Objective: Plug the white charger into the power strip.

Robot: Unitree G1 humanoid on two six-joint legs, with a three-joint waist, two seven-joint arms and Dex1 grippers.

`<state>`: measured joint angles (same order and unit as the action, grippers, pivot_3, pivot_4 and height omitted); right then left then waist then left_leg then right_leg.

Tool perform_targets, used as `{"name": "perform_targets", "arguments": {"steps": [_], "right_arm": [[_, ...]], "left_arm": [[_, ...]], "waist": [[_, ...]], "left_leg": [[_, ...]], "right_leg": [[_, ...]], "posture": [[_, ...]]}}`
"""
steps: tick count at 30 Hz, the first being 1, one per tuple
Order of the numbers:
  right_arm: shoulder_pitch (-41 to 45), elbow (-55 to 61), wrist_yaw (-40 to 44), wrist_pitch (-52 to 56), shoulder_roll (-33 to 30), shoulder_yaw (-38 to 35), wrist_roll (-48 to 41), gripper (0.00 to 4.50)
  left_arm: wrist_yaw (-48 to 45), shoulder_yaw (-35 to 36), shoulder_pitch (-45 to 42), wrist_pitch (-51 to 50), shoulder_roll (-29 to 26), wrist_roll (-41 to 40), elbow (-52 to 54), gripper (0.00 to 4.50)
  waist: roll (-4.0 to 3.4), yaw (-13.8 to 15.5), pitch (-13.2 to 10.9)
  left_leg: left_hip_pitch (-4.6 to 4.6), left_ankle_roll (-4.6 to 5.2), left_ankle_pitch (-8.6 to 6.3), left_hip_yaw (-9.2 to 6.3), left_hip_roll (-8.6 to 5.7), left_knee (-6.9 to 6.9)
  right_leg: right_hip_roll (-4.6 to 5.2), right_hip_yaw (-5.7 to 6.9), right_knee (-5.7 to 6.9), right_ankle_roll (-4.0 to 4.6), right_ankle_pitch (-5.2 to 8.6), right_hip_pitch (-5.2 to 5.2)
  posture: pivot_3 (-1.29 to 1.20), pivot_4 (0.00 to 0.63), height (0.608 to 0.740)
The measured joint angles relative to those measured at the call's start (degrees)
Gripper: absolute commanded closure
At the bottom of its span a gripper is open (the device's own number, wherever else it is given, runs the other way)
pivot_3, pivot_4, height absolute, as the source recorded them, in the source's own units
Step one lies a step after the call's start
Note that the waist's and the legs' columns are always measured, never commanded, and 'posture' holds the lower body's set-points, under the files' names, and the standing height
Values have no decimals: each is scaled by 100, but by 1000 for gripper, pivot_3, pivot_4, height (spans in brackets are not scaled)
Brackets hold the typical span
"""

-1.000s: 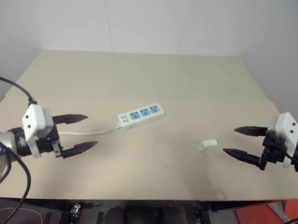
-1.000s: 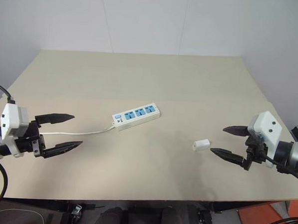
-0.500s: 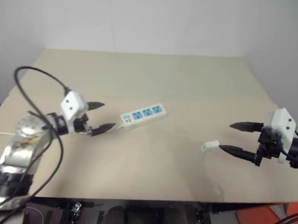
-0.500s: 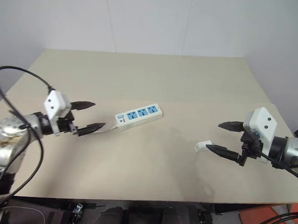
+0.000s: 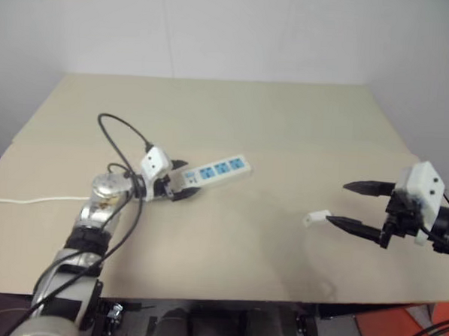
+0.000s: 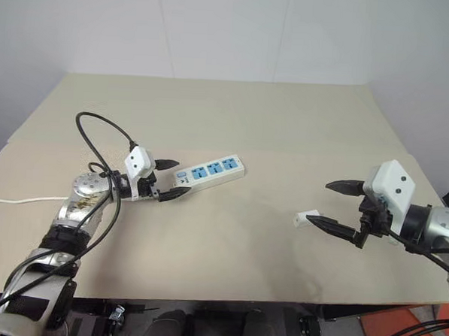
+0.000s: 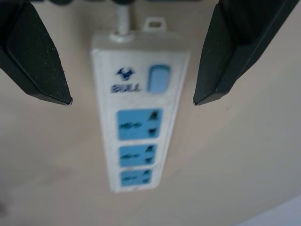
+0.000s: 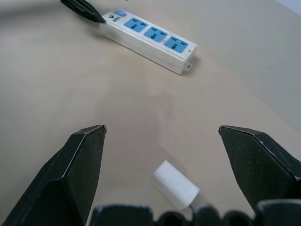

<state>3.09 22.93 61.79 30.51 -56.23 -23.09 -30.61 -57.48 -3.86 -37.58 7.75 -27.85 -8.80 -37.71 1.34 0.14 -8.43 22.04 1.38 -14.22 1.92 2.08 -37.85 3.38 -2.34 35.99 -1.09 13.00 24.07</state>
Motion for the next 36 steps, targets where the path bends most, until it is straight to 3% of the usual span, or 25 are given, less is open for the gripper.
{"name": "perform_targets", "arguments": {"steps": [6, 9, 11, 15, 18, 26, 28, 30, 36], "right_arm": [[-45, 44, -65, 2, 0, -41, -108, 0], [-47, 63, -79, 2, 0, -44, -155, 0], [-49, 82, -91, 3, 0, -45, -181, 0], [-161, 164, -115, 18, 0, -79, -222, 0], [-289, 279, -143, 68, 0, -154, -230, 0], [-456, 453, -234, 154, 0, -286, -303, 0], [-403, 452, -245, 153, 0, -237, -332, 0], [-321, 435, -252, 153, 0, -181, -333, 0], [-85, 283, -221, 151, 0, 27, -333, 0]], "left_arm": [[279, -82, -354, 649, 383, 433, -1332, 17], [354, -92, -650, 790, 502, 589, -1782, 528], [341, -43, -753, 874, 592, 586, -1960, 1099], [158, 56, -778, 914, 631, 533, -2056, 1207], [-314, 55, -503, 863, 583, 410, -1620, 1207], [-1353, 52, 1274, -158, -335, -222, 1553, 1207], [-1356, 58, 1638, -309, -457, -281, 1998, 485], [-1295, 40, 1906, -450, -441, -299, 2254, 63], [-1107, 29, 2189, -613, -372, -371, 2614, 63]], "waist": [[2, 13, 0], [3, 41, 1], [3, 54, 2], [4, 56, 3], [3, 47, 3], [2, -54, 4], [0, -68, 5], [1, -70, 4], [1, -51, 4]], "left_leg": [[0, 0, 0, 0, -3, -2], [-1, 0, 0, -1, -4, -2], [-1, 0, 0, -1, -6, -2], [2, 0, 0, -2, -6, -2], [7, 0, 0, -2, -5, -2], [-8, 0, 0, -2, 0, -2], [-12, 0, 0, -2, 0, -2], [-10, 0, 0, -2, 0, -2], [-4, 0, 0, -2, 0, -2]], "right_leg": [[2, 0, 0, -6, -3, -2], [3, 1, 0, -7, -3, -5], [4, 1, -1, -8, -3, -6], [4, 2, -2, -9, -3, -5], [5, 1, -2, -9, -3, 1], [4, -5, 8, -8, -3, -5], [6, -5, 7, -10, -2, -9], [6, -4, 6, -11, -2, -9], [5, -3, 1, -10, -2, -6]], "posture": [[0, 150, 740], [0, 150, 740], [0, 150, 740], [0, 150, 740], [0, 150, 740], [0, 150, 740], [0, 150, 740], [0, 150, 740], [0, 150, 740]]}}
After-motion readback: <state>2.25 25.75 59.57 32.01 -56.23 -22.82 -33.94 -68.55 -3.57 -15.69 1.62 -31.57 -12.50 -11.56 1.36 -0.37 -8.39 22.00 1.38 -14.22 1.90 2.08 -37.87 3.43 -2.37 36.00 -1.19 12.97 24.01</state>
